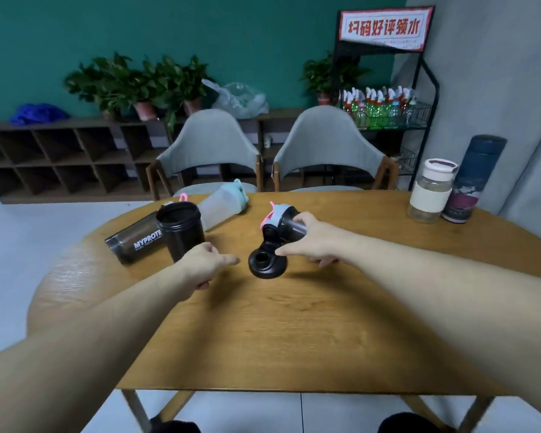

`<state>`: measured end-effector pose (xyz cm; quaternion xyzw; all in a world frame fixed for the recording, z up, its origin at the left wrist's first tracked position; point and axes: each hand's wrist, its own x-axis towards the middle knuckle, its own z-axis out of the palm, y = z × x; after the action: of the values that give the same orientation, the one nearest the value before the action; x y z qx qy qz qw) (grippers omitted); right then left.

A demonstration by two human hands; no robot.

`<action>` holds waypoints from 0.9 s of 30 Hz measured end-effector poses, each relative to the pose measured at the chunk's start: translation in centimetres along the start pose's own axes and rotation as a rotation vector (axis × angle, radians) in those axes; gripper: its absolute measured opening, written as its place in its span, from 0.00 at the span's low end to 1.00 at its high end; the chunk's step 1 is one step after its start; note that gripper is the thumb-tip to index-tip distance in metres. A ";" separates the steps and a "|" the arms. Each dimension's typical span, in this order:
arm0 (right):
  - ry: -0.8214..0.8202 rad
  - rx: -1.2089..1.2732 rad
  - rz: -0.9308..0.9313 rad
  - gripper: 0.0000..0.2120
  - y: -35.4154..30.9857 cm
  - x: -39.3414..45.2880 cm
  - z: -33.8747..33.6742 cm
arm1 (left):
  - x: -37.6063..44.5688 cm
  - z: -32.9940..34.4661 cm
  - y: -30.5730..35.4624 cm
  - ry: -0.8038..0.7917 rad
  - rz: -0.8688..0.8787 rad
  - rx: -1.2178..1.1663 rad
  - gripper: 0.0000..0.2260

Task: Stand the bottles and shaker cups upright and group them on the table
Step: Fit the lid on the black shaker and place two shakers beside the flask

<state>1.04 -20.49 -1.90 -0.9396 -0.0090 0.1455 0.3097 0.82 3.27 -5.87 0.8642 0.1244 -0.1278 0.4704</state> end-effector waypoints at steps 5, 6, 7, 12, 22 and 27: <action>0.058 0.050 0.119 0.52 -1.1 3.5 3.5 | 2.0 -1.7 -3.3 0.271 -0.014 -0.071 0.27; 0.066 0.075 0.174 0.54 -1.3 4.1 4.1 | 2.4 -2.0 -3.7 0.336 0.000 -0.104 0.31; 0.072 0.107 0.227 0.56 -1.5 4.7 4.7 | 2.8 -2.5 -4.1 0.398 0.011 -0.132 0.34; 0.106 0.146 0.380 0.59 -2.8 6.9 7.5 | 3.6 -3.6 -4.3 0.662 0.012 -0.137 0.42; 0.166 -0.150 0.376 0.57 -4.0 9.9 10.0 | 6.3 -4.5 -4.6 0.456 0.291 -0.269 0.49; 0.155 -0.145 0.311 0.54 -3.7 9.9 9.7 | 6.3 -4.5 -4.0 0.390 0.362 -0.223 0.44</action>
<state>8.06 -10.79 -9.82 -0.9579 0.1500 0.1176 0.2148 5.83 9.79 -8.70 0.8235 0.0696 0.1411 0.5451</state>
